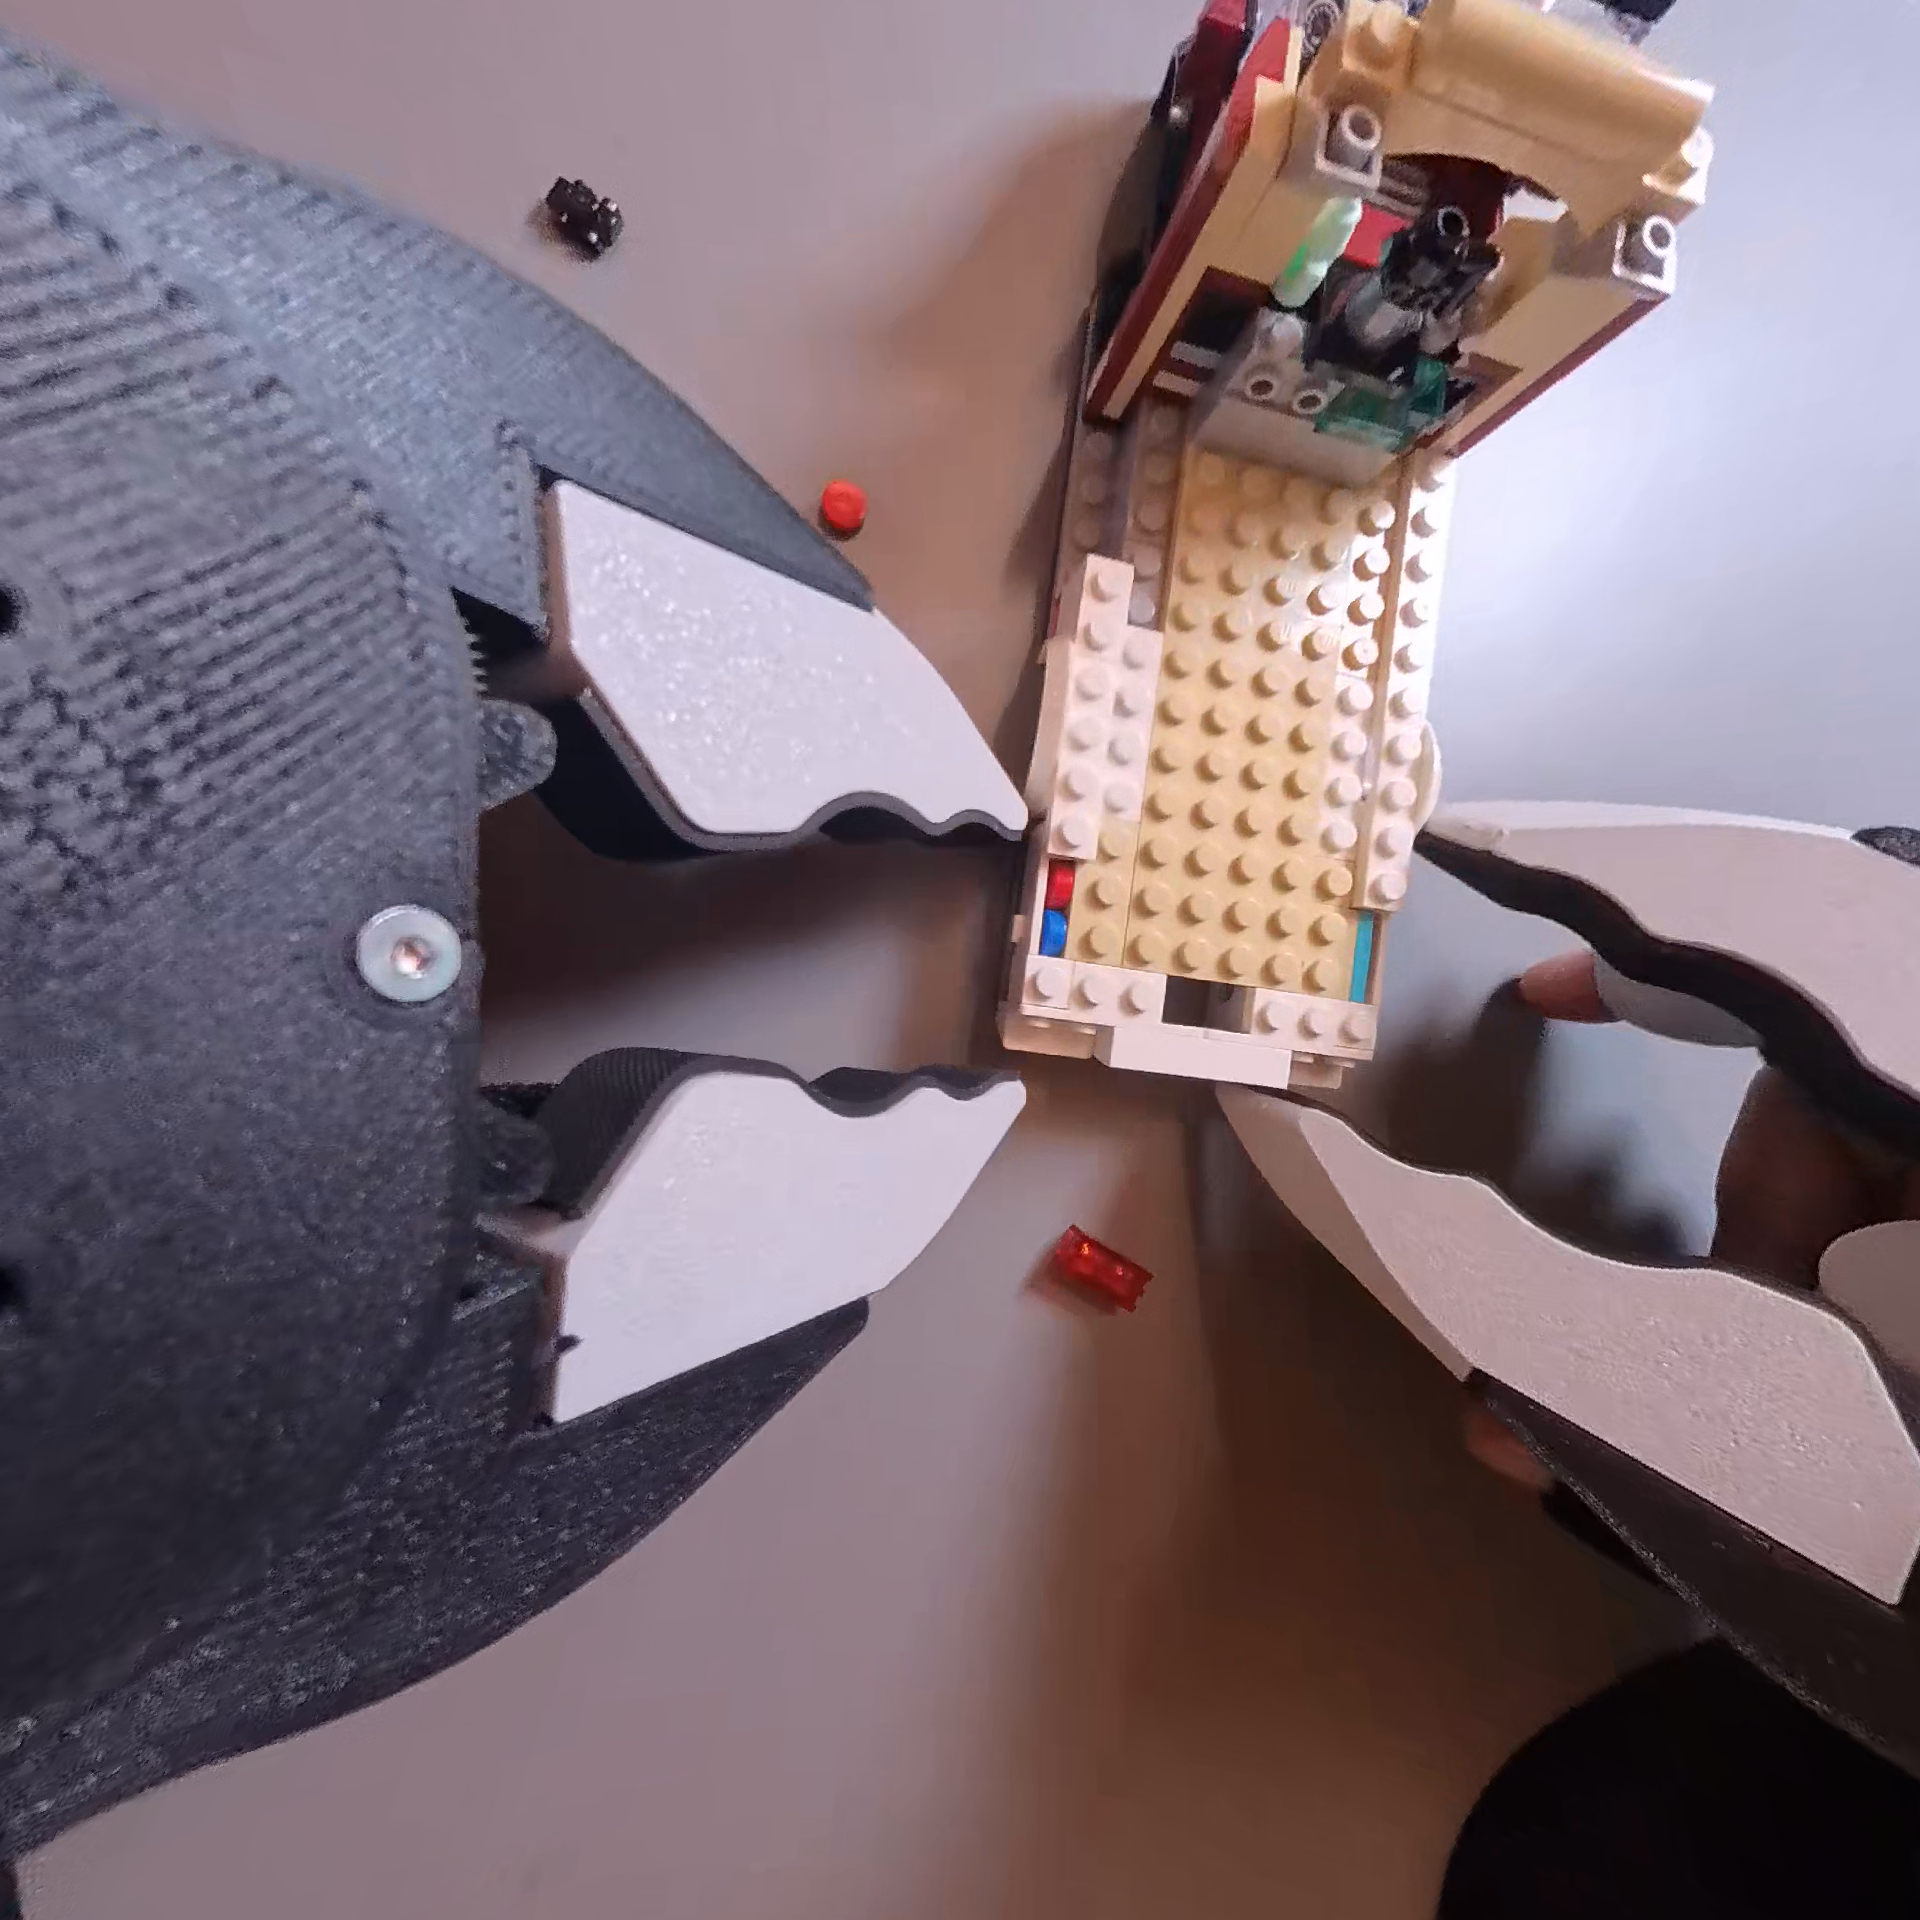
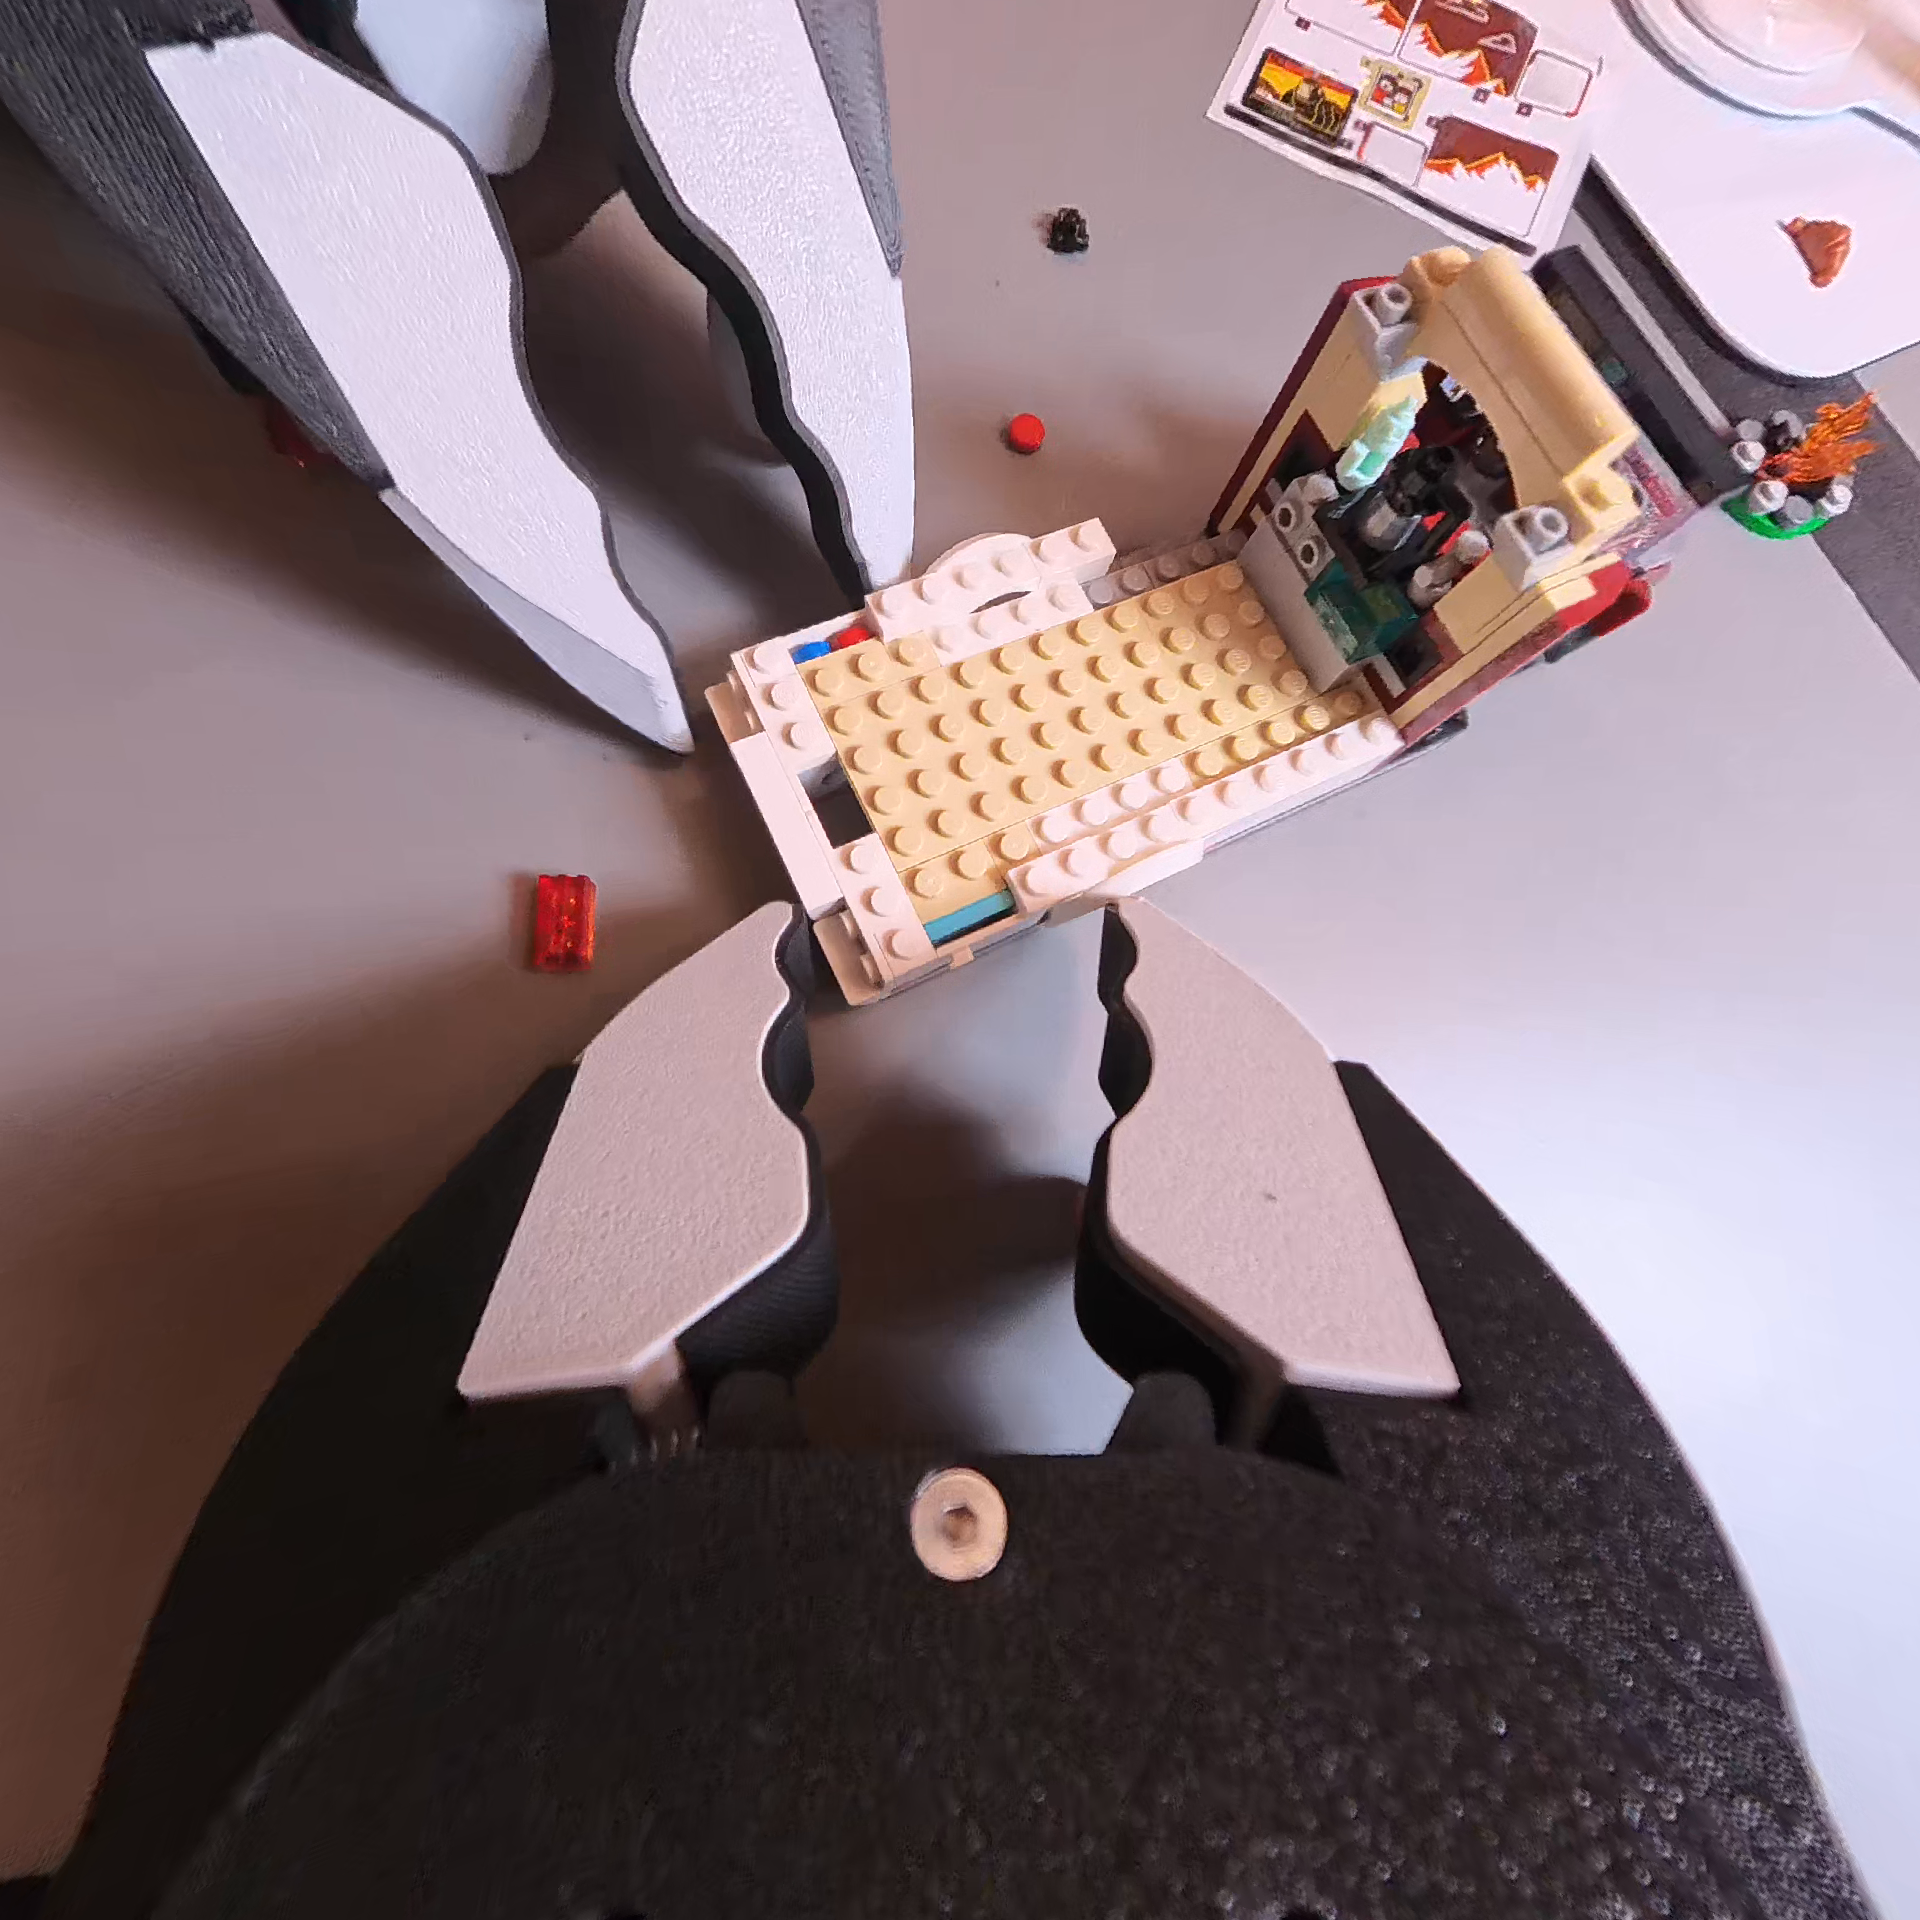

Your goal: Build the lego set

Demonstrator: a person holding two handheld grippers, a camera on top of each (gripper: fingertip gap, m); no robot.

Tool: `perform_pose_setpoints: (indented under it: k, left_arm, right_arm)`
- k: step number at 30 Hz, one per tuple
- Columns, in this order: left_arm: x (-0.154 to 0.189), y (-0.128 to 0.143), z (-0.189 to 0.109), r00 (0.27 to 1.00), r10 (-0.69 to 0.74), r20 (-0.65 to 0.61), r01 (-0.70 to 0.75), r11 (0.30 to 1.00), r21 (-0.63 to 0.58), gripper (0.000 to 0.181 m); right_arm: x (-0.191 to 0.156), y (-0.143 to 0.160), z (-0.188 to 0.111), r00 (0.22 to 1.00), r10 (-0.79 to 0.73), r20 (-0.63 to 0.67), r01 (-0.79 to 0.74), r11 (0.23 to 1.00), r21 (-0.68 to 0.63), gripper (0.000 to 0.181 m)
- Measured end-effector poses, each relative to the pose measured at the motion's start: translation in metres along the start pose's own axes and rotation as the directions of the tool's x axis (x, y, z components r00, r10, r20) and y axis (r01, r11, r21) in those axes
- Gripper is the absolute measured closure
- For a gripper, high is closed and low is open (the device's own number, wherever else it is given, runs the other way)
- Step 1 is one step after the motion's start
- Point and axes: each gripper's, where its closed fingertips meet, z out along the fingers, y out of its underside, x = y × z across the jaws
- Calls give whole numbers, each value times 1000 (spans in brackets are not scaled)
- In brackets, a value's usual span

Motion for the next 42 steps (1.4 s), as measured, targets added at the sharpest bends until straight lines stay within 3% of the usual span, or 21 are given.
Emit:
perform_pose_setpoints:
  k: [5, 10, 15, 23, 27, 35, 38, 41, 42]
  left_arm:
    - [-5, 3, 0, 994, -85, 64, 84, 996, 12, 137]
    - [-9, 1, -4, 991, -70, 113, 65, 997, 51, 140]
    - [-9, -15, -21, 990, -88, 106, 71, 985, 156, 145]
    - [-18, -34, -37, 975, -216, 53, 188, 926, 326, 146]
    - [-22, -39, -41, 964, -266, 19, 241, 899, 366, 146]
    - [-31, -43, -47, 951, -308, 3, 281, 870, 404, 148]
    - [-29, -42, -42, 950, -312, -18, 294, 872, 391, 147]
    - [-26, -42, -39, 952, -306, -28, 293, 876, 382, 146]
    - [-27, -42, -40, 954, -299, -18, 284, 881, 379, 145]
  right_arm:
    - [-3, -7, 0, 999, 47, 23, -48, 998, 49, 129]
    - [-3, -18, -4, 994, 97, 40, -101, 988, 118, 130]
    - [-2, -30, -15, 987, 137, 77, -151, 964, 217, 130]
    - [10, -35, -16, 979, -80, -188, 124, 965, 233, 137]
    - [22, -39, -17, 911, -188, -367, 267, 947, 180, 145]
    - [38, -51, -22, 740, -316, -594, 437, 897, 67, 133]
    - [32, -58, -15, 668, -436, -604, 557, 831, 16, 130]
    - [20, -60, -4, 575, -572, -585, 682, 730, -43, 156]
    - [18, -61, -2, 548, -597, -586, 705, 707, -61, 156]
